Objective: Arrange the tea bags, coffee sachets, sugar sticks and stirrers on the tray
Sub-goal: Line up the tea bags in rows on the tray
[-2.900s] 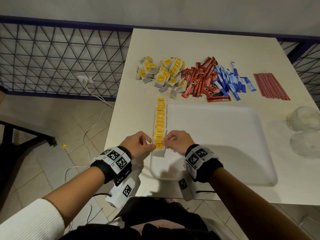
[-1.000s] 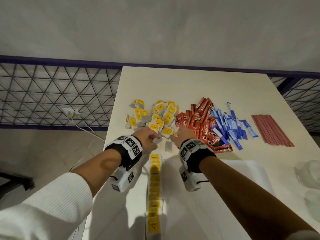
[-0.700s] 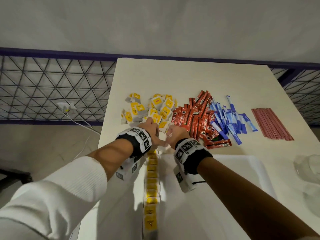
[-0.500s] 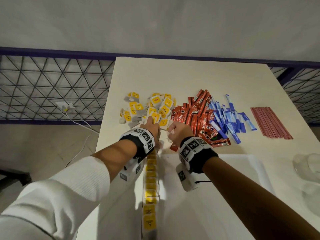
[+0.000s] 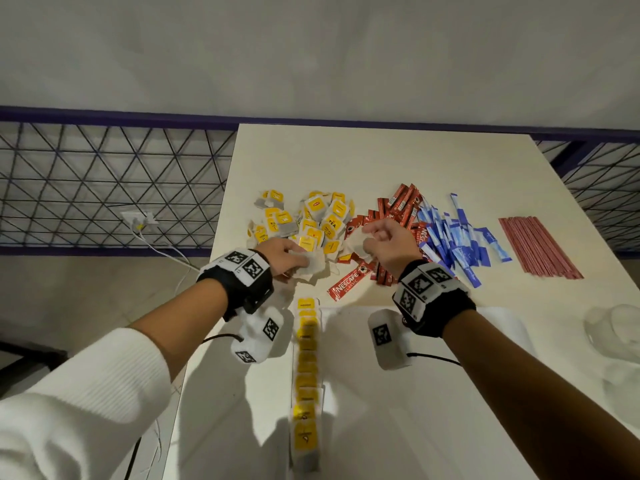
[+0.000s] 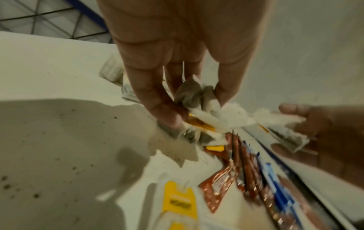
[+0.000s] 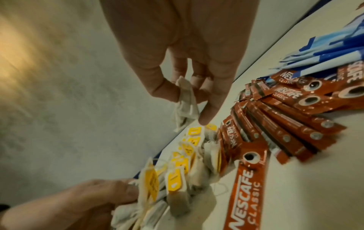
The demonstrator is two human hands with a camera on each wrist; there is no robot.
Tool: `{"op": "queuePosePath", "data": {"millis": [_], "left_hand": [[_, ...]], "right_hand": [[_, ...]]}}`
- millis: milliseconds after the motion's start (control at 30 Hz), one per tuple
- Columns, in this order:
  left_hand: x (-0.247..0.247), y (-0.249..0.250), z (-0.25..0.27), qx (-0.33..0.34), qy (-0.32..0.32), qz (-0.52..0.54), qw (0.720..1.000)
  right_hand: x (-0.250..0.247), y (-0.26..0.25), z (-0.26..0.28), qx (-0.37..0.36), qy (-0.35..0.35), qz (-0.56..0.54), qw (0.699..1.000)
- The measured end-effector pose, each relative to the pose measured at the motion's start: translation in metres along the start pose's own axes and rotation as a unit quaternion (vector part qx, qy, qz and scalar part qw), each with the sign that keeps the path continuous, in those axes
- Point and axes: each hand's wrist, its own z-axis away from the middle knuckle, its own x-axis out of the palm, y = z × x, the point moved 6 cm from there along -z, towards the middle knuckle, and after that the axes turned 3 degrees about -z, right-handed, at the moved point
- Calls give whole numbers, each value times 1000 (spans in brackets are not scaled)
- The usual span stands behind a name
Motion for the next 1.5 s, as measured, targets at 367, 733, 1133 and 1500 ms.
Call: {"op": "queuePosePath", "data": {"millis": [367, 733, 1133, 1500], "left_hand": [[9, -7, 71, -54, -75, 446, 890], [37, -44, 140, -52, -136, 494, 857], [46, -63, 172, 2, -25, 300, 954], [69, -59, 194, 51, -40, 253, 965]], "right_hand": [[32, -46, 56, -107, -23, -64, 992], [93, -30, 145, -318, -163, 173, 918], [68, 9, 169, -119, -171, -25, 978], [56, 43, 179, 40, -281, -14, 959]]}}
